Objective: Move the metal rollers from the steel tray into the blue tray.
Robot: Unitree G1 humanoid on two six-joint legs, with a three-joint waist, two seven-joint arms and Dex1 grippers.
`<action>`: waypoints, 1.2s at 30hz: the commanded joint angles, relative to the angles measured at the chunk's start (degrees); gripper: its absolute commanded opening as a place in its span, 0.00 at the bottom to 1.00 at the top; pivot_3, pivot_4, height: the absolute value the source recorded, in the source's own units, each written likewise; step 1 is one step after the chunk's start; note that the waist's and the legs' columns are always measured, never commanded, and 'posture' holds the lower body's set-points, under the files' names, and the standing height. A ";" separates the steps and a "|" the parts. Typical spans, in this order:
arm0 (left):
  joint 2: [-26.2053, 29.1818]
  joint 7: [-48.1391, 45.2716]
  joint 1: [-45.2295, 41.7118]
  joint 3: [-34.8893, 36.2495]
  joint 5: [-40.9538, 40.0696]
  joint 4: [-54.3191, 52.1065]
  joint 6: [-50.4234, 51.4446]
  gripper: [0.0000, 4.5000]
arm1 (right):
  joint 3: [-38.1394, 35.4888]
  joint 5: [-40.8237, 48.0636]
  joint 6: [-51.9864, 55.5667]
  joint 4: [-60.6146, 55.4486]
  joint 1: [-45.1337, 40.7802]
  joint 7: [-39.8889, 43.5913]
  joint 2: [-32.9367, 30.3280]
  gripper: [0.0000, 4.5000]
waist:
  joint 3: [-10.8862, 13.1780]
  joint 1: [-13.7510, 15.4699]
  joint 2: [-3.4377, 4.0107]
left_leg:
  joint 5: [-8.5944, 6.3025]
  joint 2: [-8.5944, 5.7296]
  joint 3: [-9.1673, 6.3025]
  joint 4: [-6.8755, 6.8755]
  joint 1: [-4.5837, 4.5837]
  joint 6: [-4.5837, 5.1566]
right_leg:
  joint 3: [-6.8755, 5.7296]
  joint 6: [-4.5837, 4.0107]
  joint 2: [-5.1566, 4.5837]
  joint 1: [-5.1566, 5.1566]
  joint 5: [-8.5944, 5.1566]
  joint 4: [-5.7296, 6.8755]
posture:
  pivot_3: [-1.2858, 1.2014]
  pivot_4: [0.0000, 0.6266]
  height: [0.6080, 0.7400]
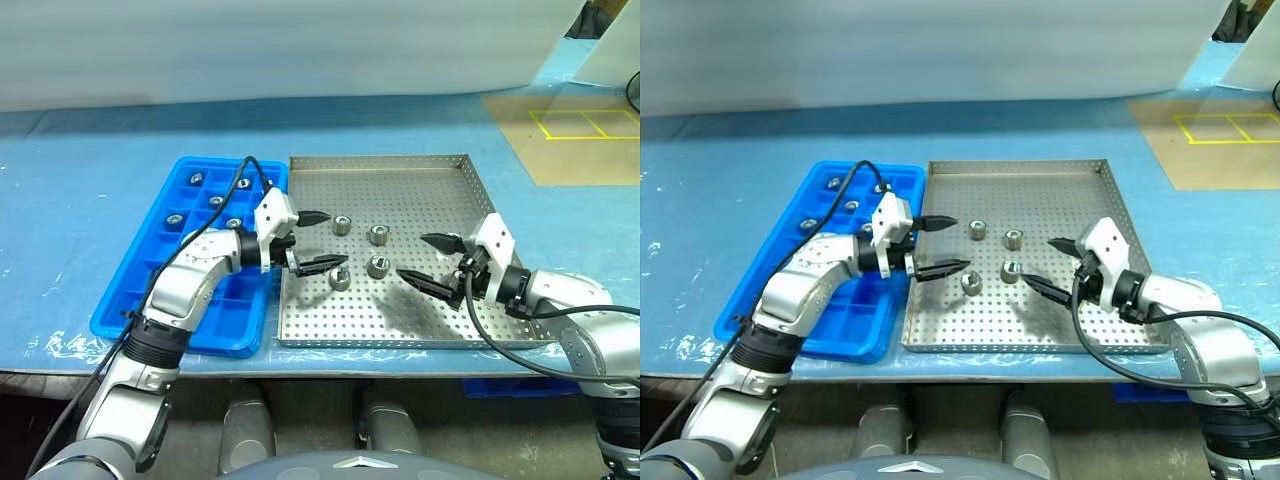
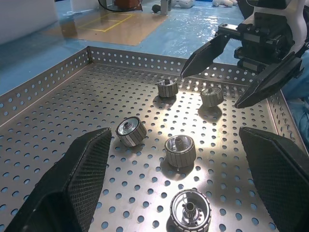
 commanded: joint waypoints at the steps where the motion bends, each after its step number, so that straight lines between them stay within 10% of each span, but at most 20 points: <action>1: -0.13 0.13 -1.17 0.27 -0.61 -1.60 0.57 0.99 | -0.69 0.47 -0.43 -1.05 -0.97 -0.32 -0.09 1.00 | 0.00 -0.01 0.00 | 0.00 0.00 0.00 0.00 0.00 0.00 | 0.00 0.00 0.00 0.00 0.00 0.00 | 0.46 0.24 1.00; 36: 1.64 -8.83 -12.03 -14.92 11.45 7.43 4.13 0.99 | -1.42 -1.81 -1.67 -5.40 4.73 -4.36 -0.07 1.00 | 0.00 -0.29 0.01 | 0.00 -0.01 0.02 0.02 0.00 0.01 | 0.02 0.00 0.00 0.01 0.00 0.00 | 0.42 0.24 1.00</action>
